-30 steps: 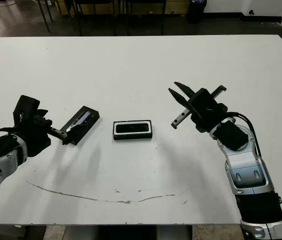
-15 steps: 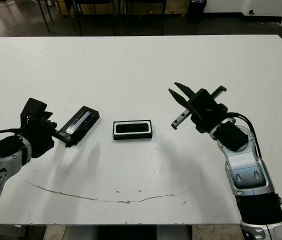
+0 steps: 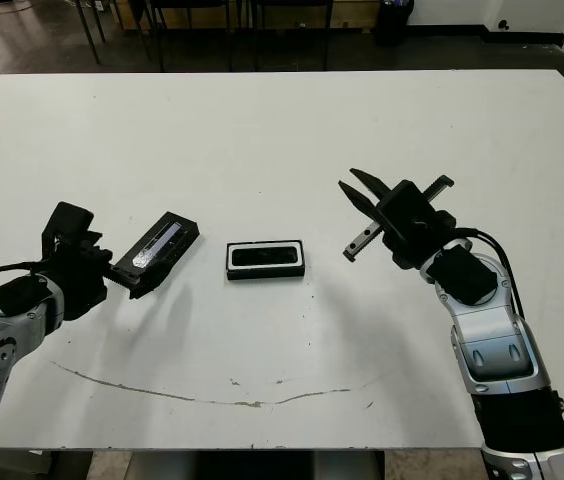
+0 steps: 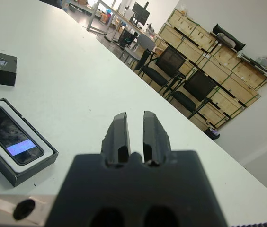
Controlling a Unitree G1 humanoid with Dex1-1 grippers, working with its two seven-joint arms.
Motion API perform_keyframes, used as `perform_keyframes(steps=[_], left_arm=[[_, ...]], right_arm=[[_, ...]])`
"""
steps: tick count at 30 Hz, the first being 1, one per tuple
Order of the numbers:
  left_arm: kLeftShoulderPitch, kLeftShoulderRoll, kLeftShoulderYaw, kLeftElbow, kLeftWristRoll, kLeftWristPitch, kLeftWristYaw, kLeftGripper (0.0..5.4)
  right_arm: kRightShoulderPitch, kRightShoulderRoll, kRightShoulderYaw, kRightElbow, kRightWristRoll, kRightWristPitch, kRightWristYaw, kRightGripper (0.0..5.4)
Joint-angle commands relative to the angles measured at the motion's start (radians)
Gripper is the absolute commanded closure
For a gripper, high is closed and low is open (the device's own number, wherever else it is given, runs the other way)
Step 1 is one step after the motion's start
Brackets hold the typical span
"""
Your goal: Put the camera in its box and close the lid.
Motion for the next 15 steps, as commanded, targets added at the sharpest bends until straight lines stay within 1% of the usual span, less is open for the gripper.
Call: perform_keyframes(steps=[1,6,9,11,13,15], left_arm=[[0.019,0.004,-0.015,0.017,0.014,0.013,0.009,0.02],[0.024,-0.026,-0.016,0.006,0.019,0.041,0.041,0.02],[0.040,-0.034,-0.023,0.005,0.027,0.022,0.050,0.11],[0.054,-0.026,-0.035,0.002,0.036,-0.006,0.045,0.01],[0.064,-0.020,-0.038,0.002,0.037,-0.028,0.036,0.13],[0.063,-0.023,-0.036,0.006,0.037,-0.023,0.036,0.54]], right_arm=[[0.015,-0.018,-0.001,0.000,-0.001,0.014,0.010,5.40],[0.014,-0.017,0.000,-0.002,-0.004,0.019,0.007,5.40],[0.015,-0.016,0.000,-0.003,-0.001,0.022,0.007,5.40],[0.015,-0.017,0.000,-0.005,-0.005,0.022,0.006,5.40],[0.015,-0.017,0.000,-0.007,-0.008,0.023,0.003,5.40],[0.014,-0.017,0.000,-0.007,-0.010,0.023,0.002,5.40]])
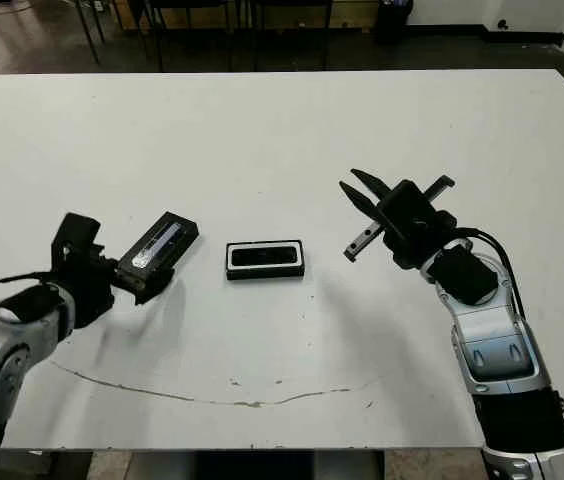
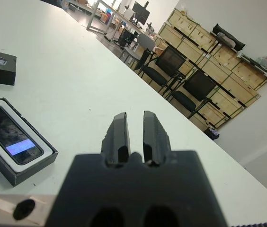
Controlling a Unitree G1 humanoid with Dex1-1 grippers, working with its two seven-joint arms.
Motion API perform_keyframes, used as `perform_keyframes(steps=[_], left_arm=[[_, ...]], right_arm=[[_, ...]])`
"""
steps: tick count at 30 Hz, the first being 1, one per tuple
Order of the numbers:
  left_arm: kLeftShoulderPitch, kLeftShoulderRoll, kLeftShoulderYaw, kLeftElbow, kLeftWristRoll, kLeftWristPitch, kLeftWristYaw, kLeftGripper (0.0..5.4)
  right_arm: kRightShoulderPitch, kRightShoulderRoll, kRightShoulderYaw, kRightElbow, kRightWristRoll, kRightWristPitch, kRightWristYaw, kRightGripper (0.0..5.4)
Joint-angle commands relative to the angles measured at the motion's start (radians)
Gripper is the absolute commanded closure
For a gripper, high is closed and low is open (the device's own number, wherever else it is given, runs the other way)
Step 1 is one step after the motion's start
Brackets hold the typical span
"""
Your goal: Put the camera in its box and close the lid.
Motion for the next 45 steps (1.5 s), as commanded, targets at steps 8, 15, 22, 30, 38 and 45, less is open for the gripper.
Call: perform_keyframes(steps=[8,15,22,30,38,45], left_arm=[[0.019,0.026,-0.006,-0.003,0.004,0.035,-0.025,2.45],[0.033,0.053,-0.014,0.000,0.012,-0.008,-0.051,4.09],[0.045,0.057,0.005,-0.017,-0.007,-0.039,-0.087,4.69],[0.027,0.068,0.061,-0.098,-0.062,-0.062,-0.143,4.71],[-0.056,0.190,0.046,-0.007,0.001,-0.430,-0.289,4.71],[-0.193,0.305,-0.031,0.225,0.038,-0.684,-0.543,4.71]], right_arm=[[0.009,-0.013,0.001,0.001,-0.002,0.022,0.008,5.40],[0.005,-0.013,0.004,0.005,-0.007,0.023,0.005,5.40],[0.005,-0.013,0.004,0.007,-0.010,0.016,0.002,5.40],[0.005,-0.004,-0.016,0.020,0.021,0.021,0.003,5.40],[0.007,-0.012,-0.054,0.028,0.028,0.010,-0.011,5.40],[0.013,-0.014,-0.078,0.043,0.034,0.007,-0.012,5.40]])
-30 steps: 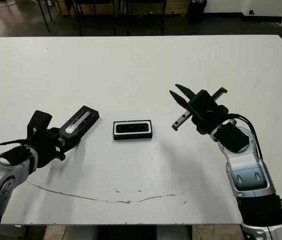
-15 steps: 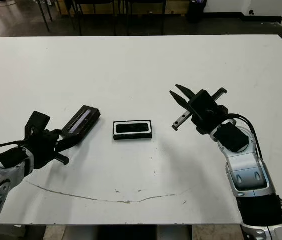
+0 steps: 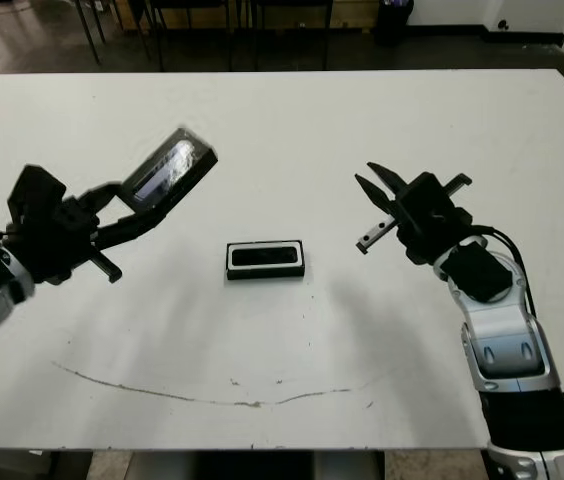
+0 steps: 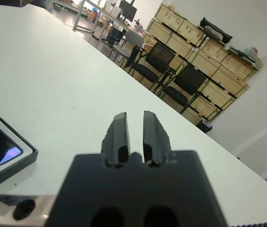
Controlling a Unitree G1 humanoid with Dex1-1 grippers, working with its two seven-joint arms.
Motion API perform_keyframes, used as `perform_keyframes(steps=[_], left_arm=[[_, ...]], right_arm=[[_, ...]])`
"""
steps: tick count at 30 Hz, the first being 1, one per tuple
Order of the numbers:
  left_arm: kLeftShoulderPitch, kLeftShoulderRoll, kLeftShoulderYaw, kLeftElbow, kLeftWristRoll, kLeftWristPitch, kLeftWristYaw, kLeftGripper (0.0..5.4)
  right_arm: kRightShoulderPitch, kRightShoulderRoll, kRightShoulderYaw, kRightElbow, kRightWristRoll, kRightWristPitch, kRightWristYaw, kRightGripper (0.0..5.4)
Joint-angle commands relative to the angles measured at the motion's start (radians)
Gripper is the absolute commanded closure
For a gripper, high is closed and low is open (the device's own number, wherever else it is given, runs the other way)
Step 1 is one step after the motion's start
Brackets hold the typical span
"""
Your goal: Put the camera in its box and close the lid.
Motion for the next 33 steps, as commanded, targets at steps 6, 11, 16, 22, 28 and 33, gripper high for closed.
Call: perform_keyframes(steps=[6,11,16,22,28,33], left_arm=[[-0.173,0.101,-0.166,0.248,0.085,-0.147,-0.285,4.71],[-0.234,0.082,-0.219,0.341,0.084,-0.170,-0.387,4.71],[-0.276,0.057,-0.237,0.378,0.059,-0.105,-0.450,4.71],[-0.296,0.009,-0.223,0.415,0.016,-0.086,-0.475,4.71],[-0.333,-0.046,-0.223,0.493,-0.031,-0.064,-0.519,4.71],[-0.344,-0.080,-0.252,0.544,0.006,-0.114,-0.512,4.71]], right_arm=[[0.018,-0.005,-0.009,0.010,0.004,0.004,-0.010,5.40],[0.020,-0.001,-0.011,0.018,0.014,-0.002,-0.011,5.40],[0.010,-0.002,-0.008,0.045,0.014,-0.005,-0.009,5.40],[-0.009,0.000,-0.003,0.095,0.007,-0.041,-0.012,5.40],[-0.013,-0.004,-0.001,0.110,0.005,-0.052,-0.010,5.40],[-0.013,-0.003,-0.004,0.115,0.008,-0.056,-0.011,5.40]])
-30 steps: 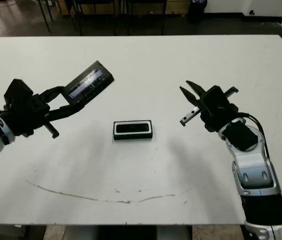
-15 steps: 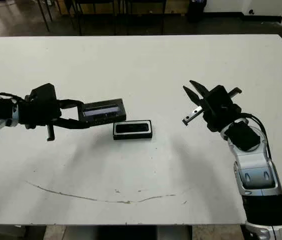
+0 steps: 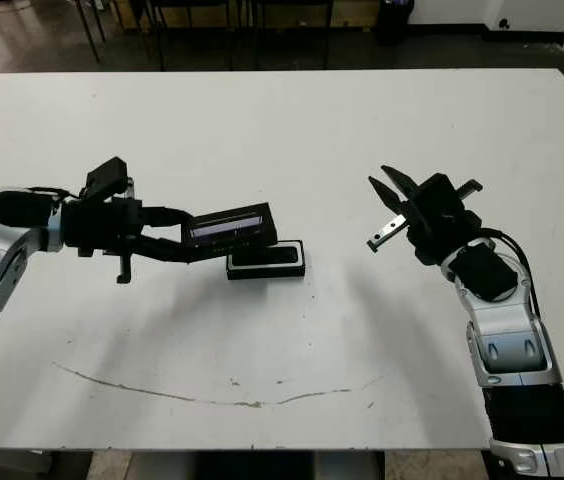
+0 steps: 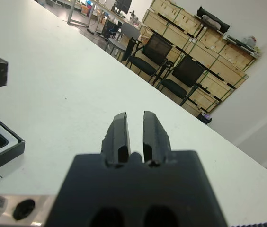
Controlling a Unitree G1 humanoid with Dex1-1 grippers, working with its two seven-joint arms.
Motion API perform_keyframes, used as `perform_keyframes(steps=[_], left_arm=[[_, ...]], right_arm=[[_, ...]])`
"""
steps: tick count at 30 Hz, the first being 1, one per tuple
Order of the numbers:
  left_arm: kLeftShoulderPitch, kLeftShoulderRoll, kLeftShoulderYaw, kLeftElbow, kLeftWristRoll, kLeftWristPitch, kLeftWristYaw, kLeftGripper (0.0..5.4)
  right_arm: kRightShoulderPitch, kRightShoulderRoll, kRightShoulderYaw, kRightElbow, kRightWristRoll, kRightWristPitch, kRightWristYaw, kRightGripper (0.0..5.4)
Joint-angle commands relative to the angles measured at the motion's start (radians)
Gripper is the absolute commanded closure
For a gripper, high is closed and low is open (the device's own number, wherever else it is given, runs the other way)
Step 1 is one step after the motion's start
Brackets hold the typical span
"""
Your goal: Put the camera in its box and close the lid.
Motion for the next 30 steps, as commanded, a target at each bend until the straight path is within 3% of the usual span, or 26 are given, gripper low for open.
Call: perform_keyframes(steps=[1,15,30], left_arm=[[-0.008,-0.020,-0.040,0.053,0.048,-0.037,0.001,4.71],[-0.033,-0.039,-0.139,0.132,0.204,-0.150,0.003,4.71],[-0.079,-0.089,-0.119,0.186,0.217,-0.143,0.042,4.71]], right_arm=[[-0.002,-0.005,0.002,0.012,0.002,0.001,-0.001,5.40],[-0.003,-0.009,0.002,0.009,0.004,-0.002,0.006,5.40],[-0.007,-0.016,0.003,0.020,0.007,-0.003,0.015,5.40]])
